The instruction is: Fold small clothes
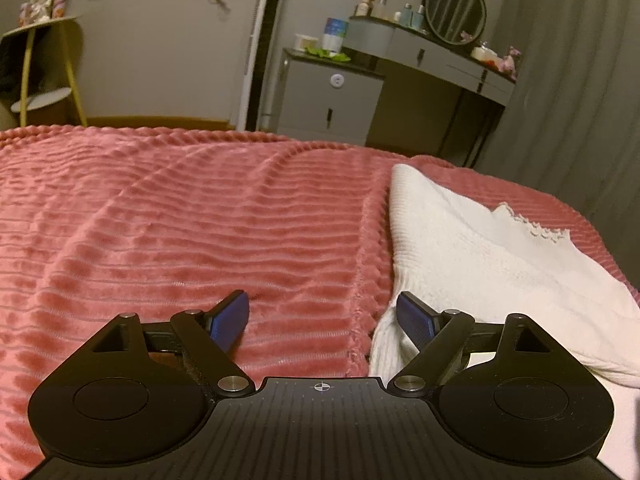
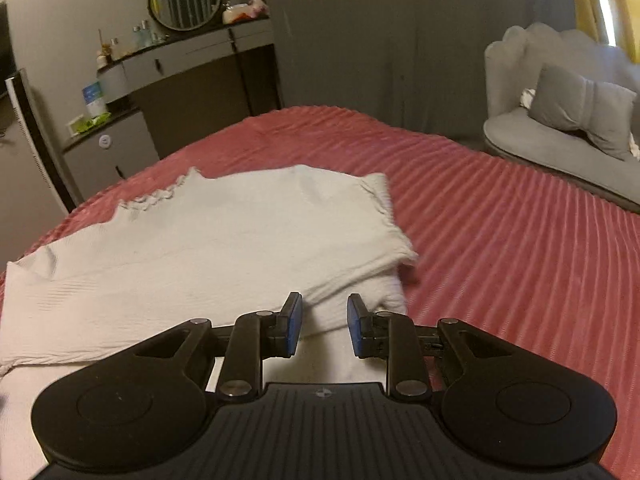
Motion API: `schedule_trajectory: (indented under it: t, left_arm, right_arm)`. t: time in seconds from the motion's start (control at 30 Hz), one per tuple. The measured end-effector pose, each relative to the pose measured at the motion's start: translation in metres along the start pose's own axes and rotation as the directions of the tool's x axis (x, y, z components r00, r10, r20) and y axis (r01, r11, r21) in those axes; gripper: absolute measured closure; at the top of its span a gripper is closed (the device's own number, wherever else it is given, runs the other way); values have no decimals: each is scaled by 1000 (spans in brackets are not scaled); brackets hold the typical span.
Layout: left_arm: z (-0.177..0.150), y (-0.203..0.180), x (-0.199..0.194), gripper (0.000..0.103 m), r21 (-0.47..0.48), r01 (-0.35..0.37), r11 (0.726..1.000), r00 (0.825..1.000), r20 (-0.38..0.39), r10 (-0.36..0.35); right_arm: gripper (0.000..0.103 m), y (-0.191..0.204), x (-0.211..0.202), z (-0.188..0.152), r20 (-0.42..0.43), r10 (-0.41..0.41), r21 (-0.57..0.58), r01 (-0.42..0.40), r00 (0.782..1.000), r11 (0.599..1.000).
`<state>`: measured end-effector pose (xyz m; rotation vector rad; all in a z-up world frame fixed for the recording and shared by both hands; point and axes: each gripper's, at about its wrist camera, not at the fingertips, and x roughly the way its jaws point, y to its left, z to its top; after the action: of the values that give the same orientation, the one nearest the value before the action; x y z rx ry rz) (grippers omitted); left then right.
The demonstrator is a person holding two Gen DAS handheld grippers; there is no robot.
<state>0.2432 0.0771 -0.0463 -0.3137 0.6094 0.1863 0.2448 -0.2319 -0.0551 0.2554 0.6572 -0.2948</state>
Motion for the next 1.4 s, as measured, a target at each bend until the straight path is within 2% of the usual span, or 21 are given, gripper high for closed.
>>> schedule_trajectory:
  t: [0.2,0.33,0.4,0.6,0.77,1.0,1.17,1.27,1.33,1.4]
  left_arm:
    - [-1,-3,1,16,15,-5,1000,1000,2,5]
    - [-3,-6,3,13,40,-12,999,1000,0,12]
    - [-5,-9,4,13,63,-22,998,1000,0,22]
    - [-7,-10,5,12,78,-25,997,1000,0,25]
    - [-7,-11,5,11,77,-24,997,1000,-2,24]
    - [-7,-11,5,11,78,-22,997,1000,-5,22]
    - [-7,-11,4,10,81,-26,996,1000,-6,26]
    - [-3,-11,-1,10,59,-23,998,1000,11,22]
    - [2,-12,-4,10,33,18,999,1000,15,-19]
    - [6,-12,-11,10,-18,90,996,996,12,-90]
  right_arm:
    - [79,-14,7,3,-6,67,121,-66,998,990]
    - [80,-29,19,8,-12,114,255,-107,993,961]
    - [80,-32,25,10,-20,126,281,-116,992,953]
    - [91,-28,22,11,-5,109,246,-105,994,964]
    - [93,-30,9,7,32,109,255,-113,994,960]
    - [96,-34,5,3,39,94,261,-101,995,960]
    - [97,-33,16,1,-3,55,207,-53,998,977]
    - [96,-31,10,3,-5,45,198,-43,999,979]
    - [91,-28,1,3,7,43,199,-44,999,979]
    - [90,-26,-6,0,14,90,223,-91,996,970]
